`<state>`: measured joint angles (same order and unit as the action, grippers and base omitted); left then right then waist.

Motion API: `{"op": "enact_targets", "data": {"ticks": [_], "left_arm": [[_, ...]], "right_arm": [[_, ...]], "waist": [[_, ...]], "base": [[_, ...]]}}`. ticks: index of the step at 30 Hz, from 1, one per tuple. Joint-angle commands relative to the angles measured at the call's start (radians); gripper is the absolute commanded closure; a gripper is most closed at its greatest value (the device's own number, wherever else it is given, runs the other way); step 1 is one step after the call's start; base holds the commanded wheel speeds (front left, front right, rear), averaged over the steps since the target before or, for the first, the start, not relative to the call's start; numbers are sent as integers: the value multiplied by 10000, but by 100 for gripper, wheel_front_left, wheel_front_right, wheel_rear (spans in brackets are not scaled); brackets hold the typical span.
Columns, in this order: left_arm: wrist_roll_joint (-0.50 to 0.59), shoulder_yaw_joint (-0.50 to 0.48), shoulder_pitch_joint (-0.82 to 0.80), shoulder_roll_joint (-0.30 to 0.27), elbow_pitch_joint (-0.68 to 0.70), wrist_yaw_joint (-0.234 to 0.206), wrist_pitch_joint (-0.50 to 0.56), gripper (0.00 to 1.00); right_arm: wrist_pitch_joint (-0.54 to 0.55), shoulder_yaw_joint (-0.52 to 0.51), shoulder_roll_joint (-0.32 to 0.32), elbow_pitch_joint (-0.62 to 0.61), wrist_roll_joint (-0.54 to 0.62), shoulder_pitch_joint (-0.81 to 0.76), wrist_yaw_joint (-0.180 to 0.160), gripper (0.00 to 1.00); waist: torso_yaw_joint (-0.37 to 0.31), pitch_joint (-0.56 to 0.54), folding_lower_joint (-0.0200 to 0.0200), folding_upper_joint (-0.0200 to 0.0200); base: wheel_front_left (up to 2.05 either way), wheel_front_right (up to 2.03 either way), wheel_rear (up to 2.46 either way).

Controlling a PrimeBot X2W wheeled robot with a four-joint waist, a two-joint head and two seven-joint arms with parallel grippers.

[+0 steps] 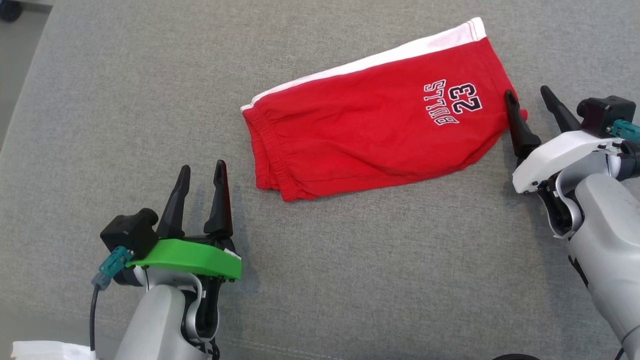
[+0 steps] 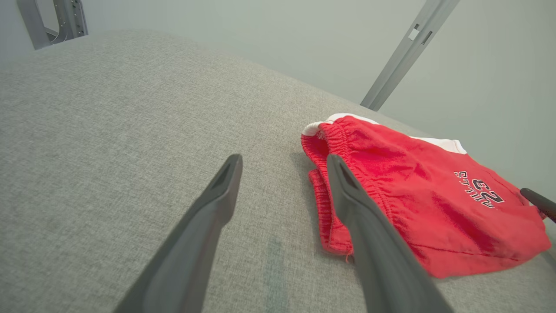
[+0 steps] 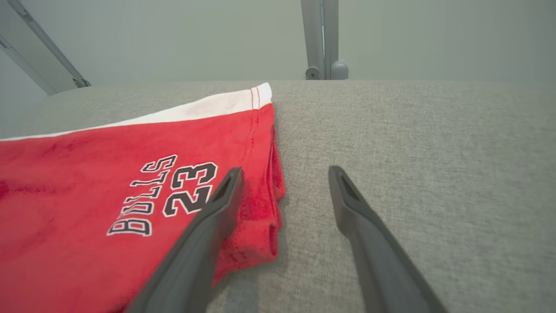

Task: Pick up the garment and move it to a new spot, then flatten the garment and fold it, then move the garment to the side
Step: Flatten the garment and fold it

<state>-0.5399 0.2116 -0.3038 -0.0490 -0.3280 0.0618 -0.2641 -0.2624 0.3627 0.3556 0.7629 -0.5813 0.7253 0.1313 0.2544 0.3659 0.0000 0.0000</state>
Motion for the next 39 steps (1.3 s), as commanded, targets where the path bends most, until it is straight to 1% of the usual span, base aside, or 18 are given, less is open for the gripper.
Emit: {"op": "enact_targets", "data": {"ticks": [1,3,9,10,11,12,14,16,18,22,27,30,34,39], "left_arm": [[-33,45,111,-35,58,-21,8,0],[-71,74,110,-35,70,-49,8,0],[-222,55,22,-35,118,-83,8,0],[-218,34,5,-35,118,-76,8,0],[-216,25,3,-35,113,-64,8,0],[-191,13,9,-35,109,-57,8,0],[-178,-45,31,-36,148,-89,8,0],[-177,-139,73,-33,228,-2,8,0],[-118,-237,160,-32,252,22,8,0],[0,-346,304,-33,234,88,7,0],[123,-531,442,-36,130,197,7,0],[184,-641,545,-36,85,236,9,0],[339,-786,677,-36,-42,311,9,0],[484,-898,849,-39,-225,370,7,0]], "right_arm": [[-27,3,-103,217,94,-10,-14,0],[-27,-41,-124,514,145,126,-15,0],[-24,111,-516,1273,-188,340,-12,0],[-4,236,-602,1385,-257,314,-7,6],[10,393,-708,1499,-367,279,-6,55],[51,573,-807,1534,-515,223,-4,100],[41,837,-769,1458,-763,202,-4,100],[20,920,-660,1352,-1021,185,-6,100],[10,787,-519,1086,-1175,162,-7,100],[-8,78,-431,451,-1319,-152,-14,100],[-23,-891,-862,-481,-1609,-1006,-14,100],[-22,-1174,-1012,-819,-1556,-1488,-14,100],[-24,-1866,-1405,-1311,-1420,-2417,-14,100],[-25,-2373,-1790,-1339,-1197,-3372,-12,100]], "waist": [[171,147,0,0],[249,210,0,0],[405,276,0,0],[423,264,0,0],[437,246,0,0],[446,227,0,0],[445,197,0,0],[415,164,0,0],[350,121,0,0],[104,-49,0,0],[-402,-507,0,0],[-659,-714,0,0],[-1152,-1110,0,0],[-1604,-1496,0,0]], "base": [[0,0,0],[0,0,0],[0,0,0],[0,0,0],[0,0,0],[0,0,0],[0,0,0],[0,0,0],[0,0,0],[0,0,0],[0,0,0],[0,0,0],[0,0,0],[0,0,0]]}}
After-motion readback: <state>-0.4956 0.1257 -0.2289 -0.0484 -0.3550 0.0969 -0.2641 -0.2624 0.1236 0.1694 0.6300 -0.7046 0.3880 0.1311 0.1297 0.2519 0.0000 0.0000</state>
